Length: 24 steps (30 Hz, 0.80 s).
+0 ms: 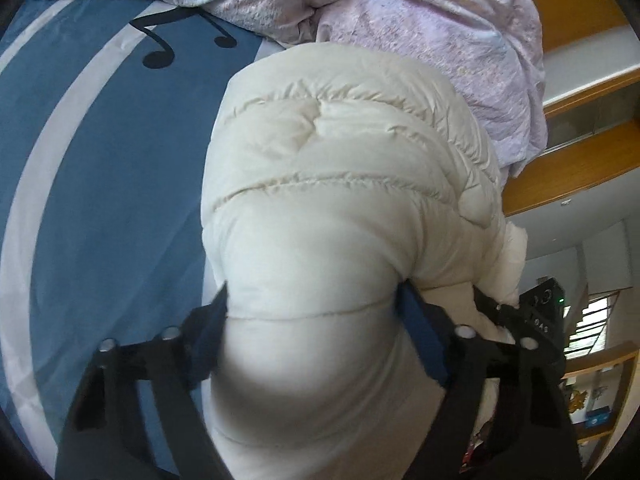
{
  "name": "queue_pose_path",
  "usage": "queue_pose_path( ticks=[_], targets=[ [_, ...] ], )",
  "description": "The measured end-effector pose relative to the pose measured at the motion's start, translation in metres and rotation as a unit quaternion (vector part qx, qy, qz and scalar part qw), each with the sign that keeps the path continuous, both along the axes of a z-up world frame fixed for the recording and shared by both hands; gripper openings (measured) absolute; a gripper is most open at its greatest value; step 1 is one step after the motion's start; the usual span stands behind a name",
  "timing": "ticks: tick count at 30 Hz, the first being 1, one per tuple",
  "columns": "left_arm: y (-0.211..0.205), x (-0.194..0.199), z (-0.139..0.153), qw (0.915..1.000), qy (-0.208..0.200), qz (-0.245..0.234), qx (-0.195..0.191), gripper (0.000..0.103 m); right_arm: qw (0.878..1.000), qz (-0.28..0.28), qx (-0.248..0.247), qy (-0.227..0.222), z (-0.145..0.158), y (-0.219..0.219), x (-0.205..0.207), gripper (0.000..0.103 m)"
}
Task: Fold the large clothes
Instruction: 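Grasp the cream jacket bundle with the right gripper while the left gripper grasps it too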
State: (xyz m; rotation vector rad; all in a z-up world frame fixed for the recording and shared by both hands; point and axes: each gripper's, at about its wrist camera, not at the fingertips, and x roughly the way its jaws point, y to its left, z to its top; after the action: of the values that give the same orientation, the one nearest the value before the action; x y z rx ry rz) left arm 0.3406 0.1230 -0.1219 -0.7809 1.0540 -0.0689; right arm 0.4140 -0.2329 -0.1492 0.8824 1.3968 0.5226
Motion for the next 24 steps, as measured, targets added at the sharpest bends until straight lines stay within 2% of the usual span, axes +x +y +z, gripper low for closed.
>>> queue_pose_path(
  ticks=[2,4,5,7,16,20,24],
  targets=[
    [0.003,-0.002,0.002,0.9999,-0.014,0.0,-0.005,0.054,1.0,-0.001,0.006,-0.003,0.001,0.001,0.0,0.028],
    [0.006,-0.002,0.007,0.9996,-0.026,-0.001,-0.007,0.043,1.0,0.005,0.007,-0.01,0.002,0.005,0.0,0.028],
    [0.009,-0.003,0.012,0.9994,-0.034,-0.003,-0.005,0.038,1.0,0.006,0.01,-0.013,0.004,0.008,0.001,0.028],
    [0.014,-0.006,0.022,0.9988,-0.047,-0.005,0.005,0.035,1.0,0.01,0.018,-0.016,0.004,0.017,0.005,0.027],
    [0.075,-0.019,0.054,0.9946,-0.084,0.04,0.045,0.033,0.997,0.064,0.037,-0.029,0.002,0.086,0.037,0.027],
    [0.105,-0.023,0.049,0.9923,-0.086,0.073,0.051,0.033,0.994,0.102,0.026,-0.041,0.005,0.115,0.051,0.027],
    [0.124,-0.023,0.036,0.9906,-0.073,0.094,0.068,0.035,0.989,0.135,-0.007,-0.056,0.0,0.141,0.059,0.027]
  ],
)
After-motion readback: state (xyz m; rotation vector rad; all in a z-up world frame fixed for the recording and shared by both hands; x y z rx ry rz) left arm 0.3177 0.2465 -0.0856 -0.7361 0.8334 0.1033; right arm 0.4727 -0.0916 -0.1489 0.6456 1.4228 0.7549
